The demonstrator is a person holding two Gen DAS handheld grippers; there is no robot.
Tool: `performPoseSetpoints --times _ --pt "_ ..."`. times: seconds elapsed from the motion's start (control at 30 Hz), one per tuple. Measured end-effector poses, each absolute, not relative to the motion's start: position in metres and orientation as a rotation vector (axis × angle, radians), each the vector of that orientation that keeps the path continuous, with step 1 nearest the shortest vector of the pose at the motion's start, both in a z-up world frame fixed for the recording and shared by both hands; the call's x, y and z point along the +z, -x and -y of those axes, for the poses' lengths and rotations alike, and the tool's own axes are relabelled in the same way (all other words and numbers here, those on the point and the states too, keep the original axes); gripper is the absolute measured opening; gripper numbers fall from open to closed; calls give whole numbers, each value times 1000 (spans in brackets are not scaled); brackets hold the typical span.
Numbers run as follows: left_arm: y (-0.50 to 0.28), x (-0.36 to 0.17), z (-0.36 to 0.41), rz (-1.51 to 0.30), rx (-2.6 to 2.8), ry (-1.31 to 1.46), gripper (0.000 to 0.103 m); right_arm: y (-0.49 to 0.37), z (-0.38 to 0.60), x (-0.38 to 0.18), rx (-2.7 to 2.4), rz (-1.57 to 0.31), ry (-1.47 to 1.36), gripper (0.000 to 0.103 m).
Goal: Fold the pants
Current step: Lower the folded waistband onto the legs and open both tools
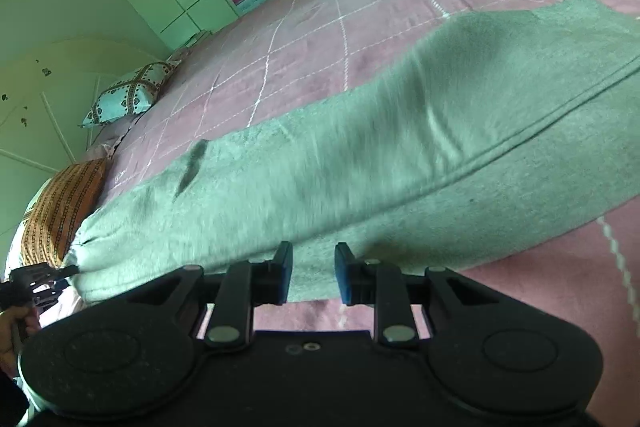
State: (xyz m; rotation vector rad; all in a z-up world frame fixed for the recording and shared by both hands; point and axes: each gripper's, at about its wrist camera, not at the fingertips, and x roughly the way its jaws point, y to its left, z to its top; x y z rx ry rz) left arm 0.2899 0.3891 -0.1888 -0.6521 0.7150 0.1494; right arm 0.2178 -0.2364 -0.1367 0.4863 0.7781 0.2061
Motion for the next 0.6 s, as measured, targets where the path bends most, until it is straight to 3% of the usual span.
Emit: performPoseSetpoints --times 0.1,0.3,0.6 --pt "-279 -173 -375 -684 168 602 32 -219 245 -139 188 -780 -502 16" --pt "-263 -154 -336 -657 108 589 33 -214 261 -131 157 -742 -521 16" --pt "-254 -190 -272 -735 163 596 33 -204 311 -127 19 -670 -549 16"
